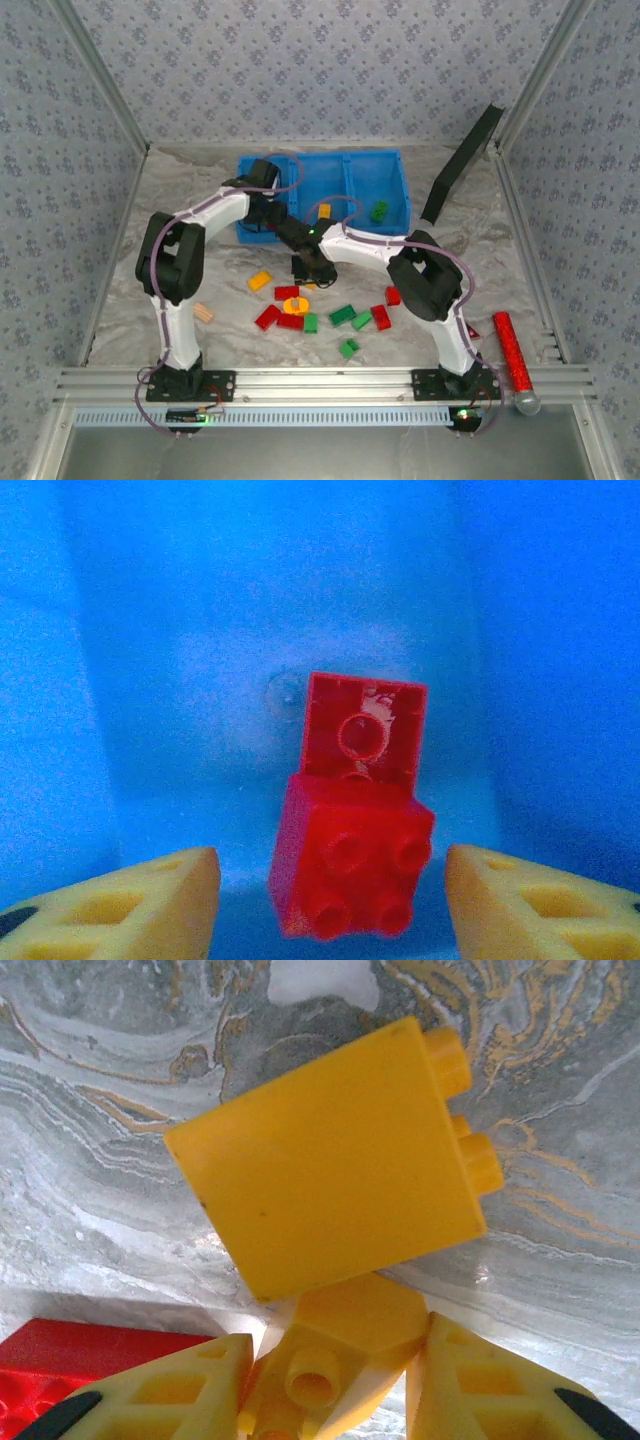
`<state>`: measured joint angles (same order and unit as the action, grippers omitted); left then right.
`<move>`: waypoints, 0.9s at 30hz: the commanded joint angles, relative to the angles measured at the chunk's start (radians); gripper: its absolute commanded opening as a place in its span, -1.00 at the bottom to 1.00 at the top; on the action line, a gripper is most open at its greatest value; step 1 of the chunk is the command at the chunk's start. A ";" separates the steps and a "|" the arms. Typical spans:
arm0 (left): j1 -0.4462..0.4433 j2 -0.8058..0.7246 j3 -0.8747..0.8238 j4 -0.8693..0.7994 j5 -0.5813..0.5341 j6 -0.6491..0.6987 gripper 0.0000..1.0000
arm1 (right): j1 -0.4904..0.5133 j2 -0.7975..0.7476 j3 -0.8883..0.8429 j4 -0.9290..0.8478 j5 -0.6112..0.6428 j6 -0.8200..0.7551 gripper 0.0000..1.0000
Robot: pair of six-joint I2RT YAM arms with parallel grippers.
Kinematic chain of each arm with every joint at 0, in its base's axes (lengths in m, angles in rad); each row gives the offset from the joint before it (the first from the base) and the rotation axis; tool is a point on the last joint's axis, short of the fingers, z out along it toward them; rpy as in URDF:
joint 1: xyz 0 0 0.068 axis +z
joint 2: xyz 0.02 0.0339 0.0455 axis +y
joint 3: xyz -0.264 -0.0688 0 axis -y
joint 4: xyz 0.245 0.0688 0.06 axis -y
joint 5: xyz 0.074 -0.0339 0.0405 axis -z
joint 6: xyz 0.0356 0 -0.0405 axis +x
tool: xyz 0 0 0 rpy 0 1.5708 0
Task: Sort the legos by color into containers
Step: Pick up the lego from the center of the table, then place the lego in the container.
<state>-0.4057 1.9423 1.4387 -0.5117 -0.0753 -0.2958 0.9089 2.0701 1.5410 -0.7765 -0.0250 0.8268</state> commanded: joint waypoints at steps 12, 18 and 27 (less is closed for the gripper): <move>-0.004 -0.384 -0.119 -0.148 0.074 0.045 0.39 | -0.014 -0.172 -0.015 -0.199 0.100 -0.128 -0.43; -0.010 -0.598 -0.255 -0.236 0.102 0.034 0.40 | -0.078 -0.169 0.112 -0.249 0.172 -0.253 -0.43; -0.095 -0.945 -0.544 -0.353 0.158 -0.035 0.43 | -0.196 -0.038 0.326 -0.177 0.197 -0.398 -0.45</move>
<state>-0.4759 1.0637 0.9688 -0.7944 0.0544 -0.2859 0.7338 1.9678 1.8065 -0.9585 0.1402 0.5072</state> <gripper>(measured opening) 0.714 0.279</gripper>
